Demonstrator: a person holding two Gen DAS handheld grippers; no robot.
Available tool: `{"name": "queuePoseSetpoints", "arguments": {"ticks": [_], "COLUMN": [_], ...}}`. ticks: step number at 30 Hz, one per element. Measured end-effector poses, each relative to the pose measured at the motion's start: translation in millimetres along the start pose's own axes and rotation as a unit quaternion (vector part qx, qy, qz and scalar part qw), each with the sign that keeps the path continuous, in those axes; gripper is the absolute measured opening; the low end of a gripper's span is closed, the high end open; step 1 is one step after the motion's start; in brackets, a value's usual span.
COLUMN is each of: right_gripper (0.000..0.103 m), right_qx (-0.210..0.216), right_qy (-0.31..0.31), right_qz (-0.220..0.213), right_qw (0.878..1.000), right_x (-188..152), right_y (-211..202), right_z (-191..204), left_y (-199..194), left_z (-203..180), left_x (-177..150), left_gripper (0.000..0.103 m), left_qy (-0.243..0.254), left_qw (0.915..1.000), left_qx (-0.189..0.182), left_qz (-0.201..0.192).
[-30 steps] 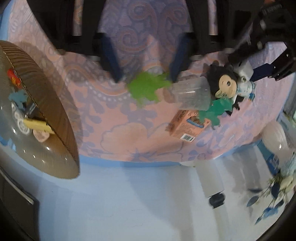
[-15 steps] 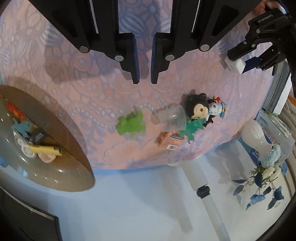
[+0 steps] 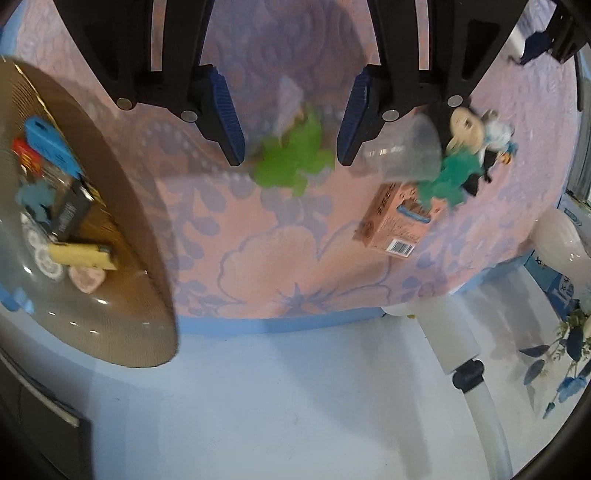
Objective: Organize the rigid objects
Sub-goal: 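Grasp the white charger cube with left gripper while right gripper grasps green frog figure, then carry charger cube and green frog over the brown bowl and open both grippers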
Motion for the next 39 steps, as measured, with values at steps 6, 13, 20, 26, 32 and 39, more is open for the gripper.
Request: {"name": "queuePoseSetpoints", "arguments": {"ticks": [6, 13, 20, 26, 32, 39], "right_gripper": [0.041, 0.041, 0.041, 0.041, 0.041, 0.056], "right_qx": [-0.003, 0.069, 0.037, 0.05, 0.059, 0.051], "right_qy": [-0.019, -0.064, -0.154, -0.145, -0.135, -0.139], "right_qz": [-0.016, 0.002, 0.022, 0.02, 0.025, 0.023], "right_qw": [1.0, 0.996, 0.987, 0.988, 0.989, 0.989], "right_x": [-5, -65, -124, -130, -133, -139], "right_y": [-7, -69, -77, -70, -69, -79], "right_z": [2, 38, 55, 51, 47, 46], "left_y": [1, 4, 0, -10, -13, 8], "left_z": [1, 5, 5, 26, 16, 8], "left_x": [-1, 1, -8, -22, -12, -2], "left_gripper": [0.043, 0.043, 0.052, 0.075, 0.075, 0.075], "left_qy": [-0.007, -0.016, 0.015, 0.037, 0.006, 0.026], "left_qw": [1.0, 0.9997, 0.9995, 0.9975, 0.9997, 0.9968], "left_qx": [-0.003, 0.017, 0.022, 0.059, 0.01, 0.068], "left_qz": [0.005, 0.008, 0.019, 0.016, 0.021, 0.033]}}
Point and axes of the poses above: each gripper's, at about its wrist camera, not at the fingertips, and y roughly the way its jaws point, z to its left, x to its top, the point moved 8 cm from there along y, roughly the way its jaws point, and after that the axes turned 15 degrees about x, right-handed, at the moved point
